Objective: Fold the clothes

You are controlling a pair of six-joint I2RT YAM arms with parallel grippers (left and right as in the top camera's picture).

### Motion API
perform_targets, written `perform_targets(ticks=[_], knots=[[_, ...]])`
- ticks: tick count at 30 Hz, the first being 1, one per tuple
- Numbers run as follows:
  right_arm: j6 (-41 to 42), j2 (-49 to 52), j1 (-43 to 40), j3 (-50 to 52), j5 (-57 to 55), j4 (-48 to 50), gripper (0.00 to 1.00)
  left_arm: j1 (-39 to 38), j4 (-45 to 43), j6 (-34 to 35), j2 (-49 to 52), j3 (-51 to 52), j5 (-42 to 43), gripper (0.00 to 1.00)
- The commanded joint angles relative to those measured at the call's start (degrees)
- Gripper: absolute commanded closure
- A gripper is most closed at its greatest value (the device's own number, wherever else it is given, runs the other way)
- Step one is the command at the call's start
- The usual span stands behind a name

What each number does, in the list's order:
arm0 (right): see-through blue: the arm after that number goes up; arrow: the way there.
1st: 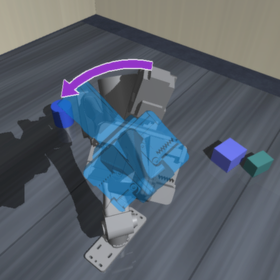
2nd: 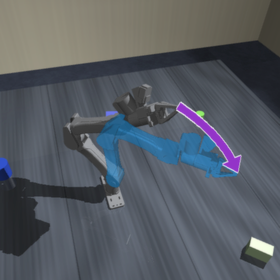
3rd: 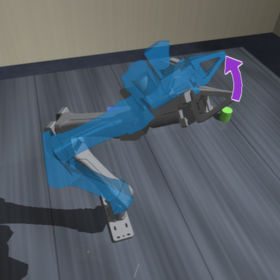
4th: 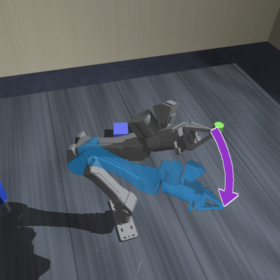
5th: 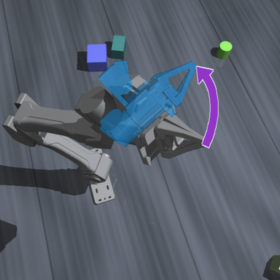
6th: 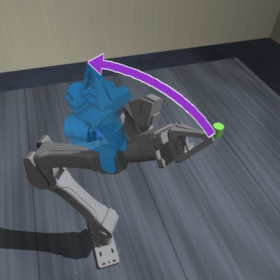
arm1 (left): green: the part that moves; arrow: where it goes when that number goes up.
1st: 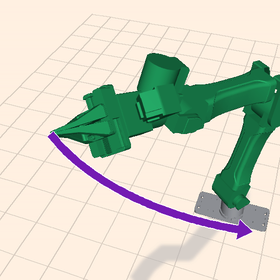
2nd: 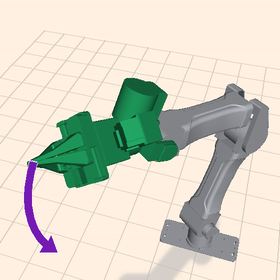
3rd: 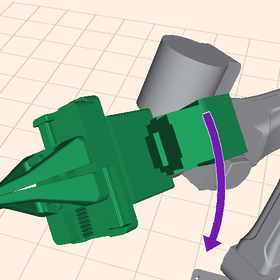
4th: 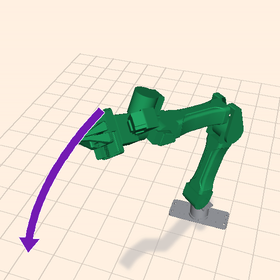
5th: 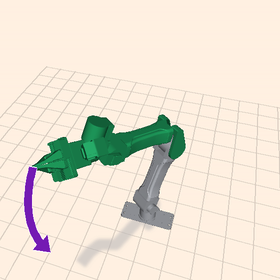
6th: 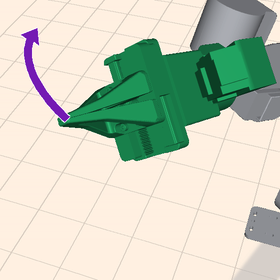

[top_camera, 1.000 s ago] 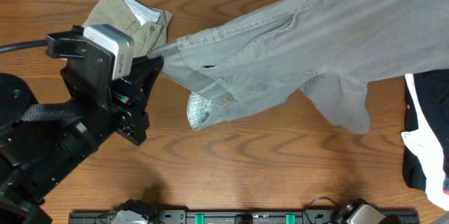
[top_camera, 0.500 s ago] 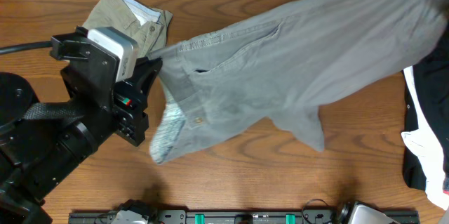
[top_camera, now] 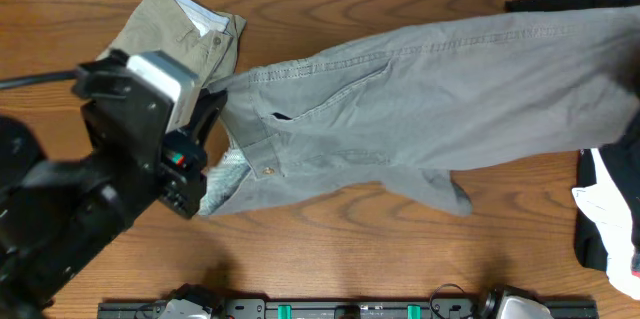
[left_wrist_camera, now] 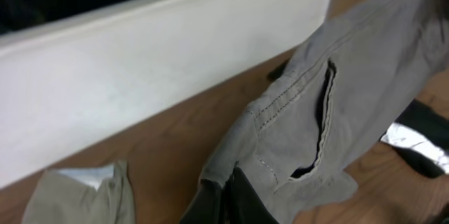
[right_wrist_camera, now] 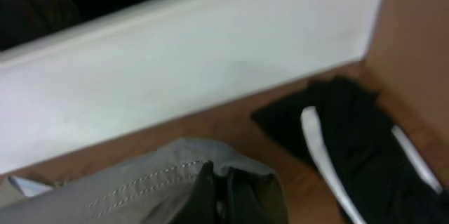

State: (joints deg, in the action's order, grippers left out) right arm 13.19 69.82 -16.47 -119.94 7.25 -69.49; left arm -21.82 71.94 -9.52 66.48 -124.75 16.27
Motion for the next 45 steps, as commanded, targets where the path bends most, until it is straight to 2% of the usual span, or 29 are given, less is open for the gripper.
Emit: perform_targets(ticks=[1, 12, 17, 23, 29, 34, 40, 43, 45], knots=[[-2.2, -1.6, 0.2, -2.7, -3.7, -0.9, 0.99, -0.7, 0.0, -1.2, -0.8, -4.9, -0.4, 0.94], [-3.2, -3.1, 0.2, -10.9, -6.0, -6.0, 0.99, -0.7, 2.6, 0.3, -0.8, -17.4, -0.6, 0.94], [-3.2, -1.8, 0.2, -10.9, -5.9, -6.0, 0.99, -0.7, 2.9, 0.6, -0.2, -17.3, -5.5, 0.94], [-3.2, 5.7, 0.2, -10.9, -2.2, -5.8, 0.99, -0.7, 2.4, 0.5, 4.5, -14.4, -13.2, 0.94], [-4.3, 17.2, 1.3, -10.9, 0.8, -4.8, 0.99, -0.3, 1.2, -2.4, 17.2, -12.7, -15.9, 0.94], [-6.6, 28.3, 4.6, -10.9, 1.2, -2.6, 0.99, 2.8, -2.5, -3.4, 33.6, -12.7, -17.2, 0.94], [-6.6, 44.0, 8.1, -10.9, 1.2, 2.6, 0.99, 6.6, -13.2, -3.7, 53.9, -12.7, -17.2, 0.93], [-6.6, 51.6, 9.0, -10.9, 1.2, 7.9, 0.97, 8.3, -20.1, -3.8, 61.4, -12.7, -17.2, 0.86], [-6.6, 56.0, 9.2, -10.9, 1.2, 12.2, 0.7, 9.4, -24.2, -3.4, 64.9, -12.7, -17.2, 0.66]])
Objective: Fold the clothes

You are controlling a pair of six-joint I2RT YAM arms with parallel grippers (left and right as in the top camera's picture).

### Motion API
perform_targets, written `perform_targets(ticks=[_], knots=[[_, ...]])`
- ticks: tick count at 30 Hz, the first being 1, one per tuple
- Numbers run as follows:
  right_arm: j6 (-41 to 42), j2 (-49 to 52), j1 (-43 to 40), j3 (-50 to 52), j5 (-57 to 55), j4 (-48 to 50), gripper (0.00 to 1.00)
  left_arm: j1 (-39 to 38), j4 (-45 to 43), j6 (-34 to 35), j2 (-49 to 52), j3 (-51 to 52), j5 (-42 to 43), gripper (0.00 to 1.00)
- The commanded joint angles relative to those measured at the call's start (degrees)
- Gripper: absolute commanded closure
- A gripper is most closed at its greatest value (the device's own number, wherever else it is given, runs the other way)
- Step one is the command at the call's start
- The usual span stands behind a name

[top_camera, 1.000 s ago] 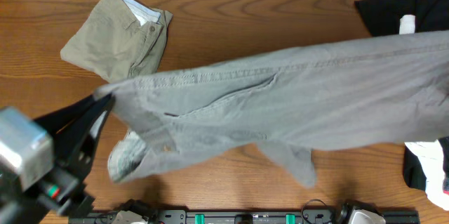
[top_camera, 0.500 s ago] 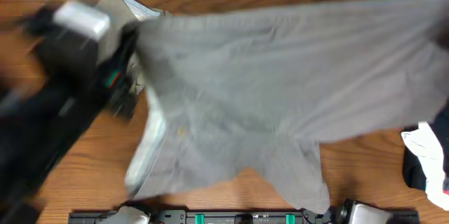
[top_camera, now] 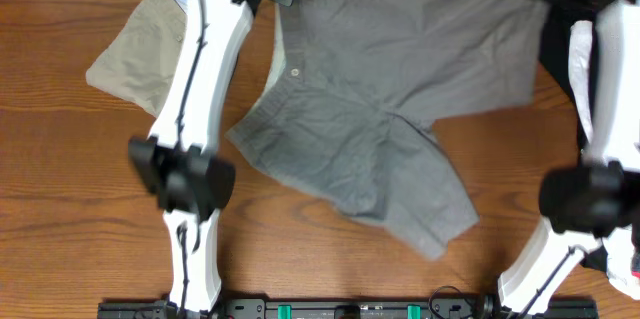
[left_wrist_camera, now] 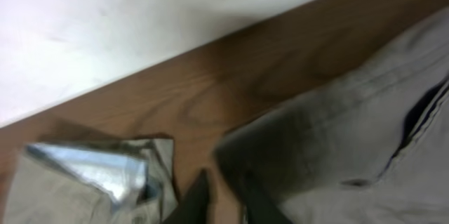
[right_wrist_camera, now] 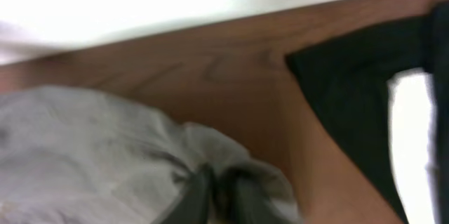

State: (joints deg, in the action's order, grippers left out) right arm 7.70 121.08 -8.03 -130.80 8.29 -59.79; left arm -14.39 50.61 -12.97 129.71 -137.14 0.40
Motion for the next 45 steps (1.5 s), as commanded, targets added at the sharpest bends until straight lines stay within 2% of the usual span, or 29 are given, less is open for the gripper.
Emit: perform_targets(ticks=[1, 3, 5, 8, 12, 16, 19, 22, 28, 34, 40, 45], knots=[[-1.1, 6.3, 0.7, 0.0, 0.1, 3.9, 0.55, 2.4, -4.1, 0.7, 2.4, -0.3, -1.6, 0.52], [-1.1, 7.6, 0.1, 0.0, 0.1, 4.5, 0.3, 3.4, -4.7, 1.6, 2.3, -0.4, -4.2, 0.28], [-1.1, 7.1, -0.9, 0.0, 0.1, 3.3, 0.25, 4.4, -3.5, 1.6, 0.3, -1.0, -9.2, 0.12], [-1.1, 4.4, -2.7, 0.0, 0.6, 0.6, 0.23, 6.1, 0.1, 1.7, -5.3, -1.4, -12.0, 0.04], [-1.2, -1.0, -4.9, 0.0, 1.2, -4.6, 0.23, 7.6, 6.5, 1.7, -13.5, -1.4, -11.6, 0.01], [-3.2, -6.8, -5.4, 0.0, 3.4, -10.1, 0.23, 7.8, 16.2, 1.7, -20.5, -1.4, -9.4, 0.01], [-3.1, -10.1, -5.4, 0.0, 3.8, -15.1, 0.19, 7.9, 23.7, 2.4, -23.7, -1.4, -5.0, 0.03], [-3.1, -11.7, -5.3, 0.0, 4.2, -20.7, 0.19, 8.2, 30.9, 4.2, -24.3, -1.3, 0.6, 0.2], [-2.6, -11.0, -4.3, 2.2, 4.1, -30.5, 0.24, 8.6, 39.8, 4.2, -21.8, 4.8, 10.3, 0.34], [-2.7, -11.0, -2.7, 11.5, 4.2, -30.1, 0.24, 8.6, 34.6, 4.0, -20.9, 22.8, 11.6, 0.41], [-5.9, -11.0, -0.3, 23.4, 4.2, -27.5, 0.25, 8.6, 20.2, 3.6, -20.4, 43.4, 13.6, 0.41], [-8.0, -11.0, 3.2, 35.1, 5.1, -23.3, 0.24, 8.6, 7.4, 3.6, -20.3, 55.5, 13.5, 0.4]])
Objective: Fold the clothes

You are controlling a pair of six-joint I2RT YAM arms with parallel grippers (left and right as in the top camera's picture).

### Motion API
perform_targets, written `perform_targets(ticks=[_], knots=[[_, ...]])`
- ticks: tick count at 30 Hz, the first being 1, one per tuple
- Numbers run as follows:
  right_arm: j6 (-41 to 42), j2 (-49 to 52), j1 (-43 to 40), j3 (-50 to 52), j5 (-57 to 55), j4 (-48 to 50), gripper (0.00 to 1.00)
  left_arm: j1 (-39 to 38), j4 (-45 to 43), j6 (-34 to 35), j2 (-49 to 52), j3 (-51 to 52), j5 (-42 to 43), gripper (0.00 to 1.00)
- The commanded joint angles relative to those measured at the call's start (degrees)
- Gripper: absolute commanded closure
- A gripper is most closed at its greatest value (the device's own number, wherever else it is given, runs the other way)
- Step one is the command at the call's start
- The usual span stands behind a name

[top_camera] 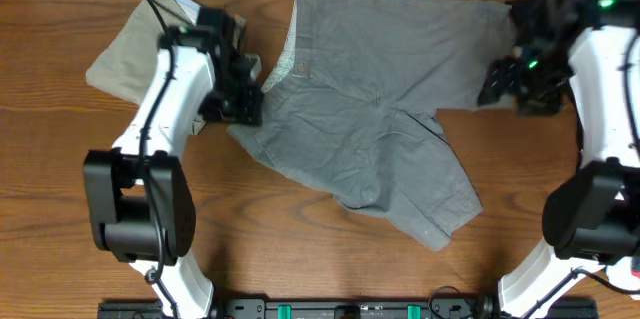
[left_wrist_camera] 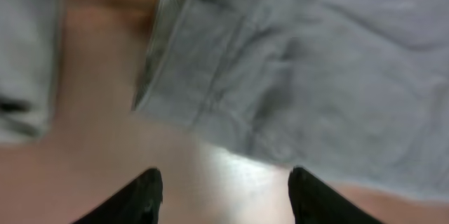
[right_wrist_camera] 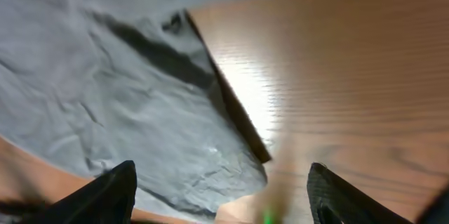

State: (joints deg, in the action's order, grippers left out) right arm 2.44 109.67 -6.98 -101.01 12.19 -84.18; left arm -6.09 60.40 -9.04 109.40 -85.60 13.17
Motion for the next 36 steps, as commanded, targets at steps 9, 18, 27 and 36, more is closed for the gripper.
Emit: perform_targets(ticks=[9, 18, 27, 36], knots=[[-3.4, 0.4, 2.8, 24.5, 4.0, 9.0, 0.29, 0.3, -12.5, -0.3, 0.0, 12.8, -0.6, 0.4], [-3.8, 0.4, 2.6, 34.7, 8.3, 17.8, 0.68, 0.3, -14.1, 0.3, 0.1, 13.3, -3.8, 0.4], [-1.0, 0.4, -1.6, 26.0, -7.7, 19.5, 0.99, 0.3, -14.0, 0.4, 0.1, 13.3, -3.8, 0.4], [0.0, 0.4, -4.0, 16.7, -6.1, 14.5, 0.79, 0.3, -13.8, 0.8, 0.1, 13.3, -3.8, 0.4]])
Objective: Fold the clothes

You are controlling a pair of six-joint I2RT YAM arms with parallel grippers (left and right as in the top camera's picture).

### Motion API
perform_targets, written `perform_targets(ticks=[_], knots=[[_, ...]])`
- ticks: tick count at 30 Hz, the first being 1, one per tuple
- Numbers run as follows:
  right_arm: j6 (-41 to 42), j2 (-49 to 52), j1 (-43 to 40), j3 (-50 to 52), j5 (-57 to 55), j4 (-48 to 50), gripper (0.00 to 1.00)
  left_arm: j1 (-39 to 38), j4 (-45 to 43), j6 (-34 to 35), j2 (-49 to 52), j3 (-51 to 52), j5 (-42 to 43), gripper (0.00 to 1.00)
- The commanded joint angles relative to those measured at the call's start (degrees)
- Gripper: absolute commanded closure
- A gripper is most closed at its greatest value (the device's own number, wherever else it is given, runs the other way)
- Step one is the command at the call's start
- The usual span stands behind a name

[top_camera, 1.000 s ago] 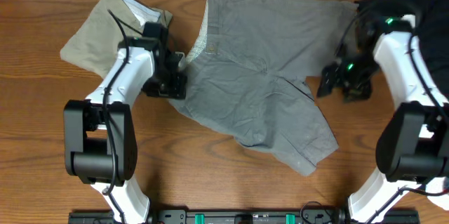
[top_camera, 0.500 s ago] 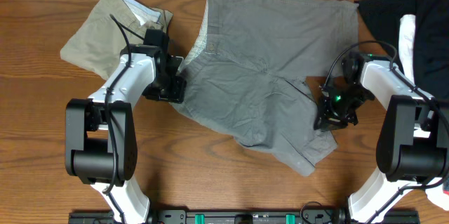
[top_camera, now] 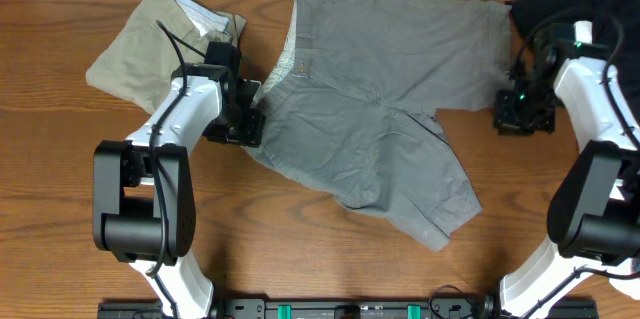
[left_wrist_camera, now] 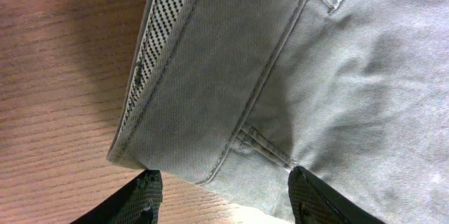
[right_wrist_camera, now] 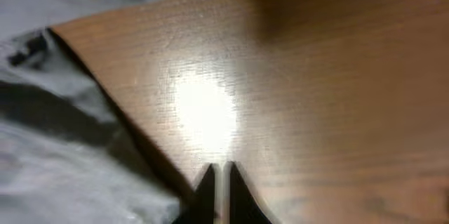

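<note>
Grey shorts [top_camera: 380, 89] lie spread flat on the wooden table, waistband to the left, one leg reaching right and the other toward the front right. My left gripper [top_camera: 250, 124] stands open at the waistband's lower corner. In the left wrist view the waistband [left_wrist_camera: 210, 90] lies just ahead of the open left gripper [left_wrist_camera: 224, 199], nothing pinched. My right gripper [top_camera: 515, 114] sits off the right leg's hem. It is shut [right_wrist_camera: 217, 189] over bare wood, with grey fabric [right_wrist_camera: 56, 147] to its left.
A folded khaki garment [top_camera: 165, 39] lies at the back left, close to the left arm. A black garment [top_camera: 590, 4] is heaped at the back right behind the right arm. The white wall runs along the table's far edge.
My right gripper was open over the right leg's hem and is now shut on nothing, a little nearer the front. My left gripper is still open and sits closer to the waistband corner.
Both grippers first held the shorts stretched above the table. Then they held them at the far edge, the legs draped toward the front. Then both were open and the shorts lay flat. Now the right gripper is shut and empty beside them.
</note>
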State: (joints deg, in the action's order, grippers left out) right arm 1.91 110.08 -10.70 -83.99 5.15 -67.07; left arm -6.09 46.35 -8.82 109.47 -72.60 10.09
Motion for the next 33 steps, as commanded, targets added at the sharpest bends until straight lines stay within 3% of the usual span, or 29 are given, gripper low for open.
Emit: perform_targets(ticks=[1, 4, 10, 19, 23, 31, 33], knots=[[0.0, 0.0, -0.3, 0.0, 1.1, -4.0, 0.67, 0.3, 0.3, 0.5, 0.1, 0.3, -0.7, 0.4], [-2.5, 0.0, -0.2, 2.7, 2.7, -6.1, 0.53, 0.3, 0.3, 0.5, 0.1, 0.3, -0.7, 0.4], [-7.0, 0.0, -0.3, 11.1, 11.5, -0.5, 0.52, 0.3, 0.2, 0.5, 0.1, 0.3, -0.7, 0.4], [-6.9, 0.0, -0.3, 19.8, 11.8, 4.5, 0.5, 0.3, 0.3, 0.5, 0.1, 0.3, -0.7, 0.4], [-6.7, 0.0, -0.4, 20.7, 13.6, 5.4, 0.64, 0.3, 0.2, 0.5, 0.1, 0.3, -0.7, 0.4], [-8.2, 0.0, -0.8, 20.7, 31.5, 15.5, 0.98, 0.3, 0.2, 0.5, 0.1, 0.3, -0.7, 0.4], [-8.2, 0.0, -1.5, 20.4, 34.7, 17.4, 0.99, 0.3, 0.2, 0.5, 0.1, 0.3, -0.7, 0.4]])
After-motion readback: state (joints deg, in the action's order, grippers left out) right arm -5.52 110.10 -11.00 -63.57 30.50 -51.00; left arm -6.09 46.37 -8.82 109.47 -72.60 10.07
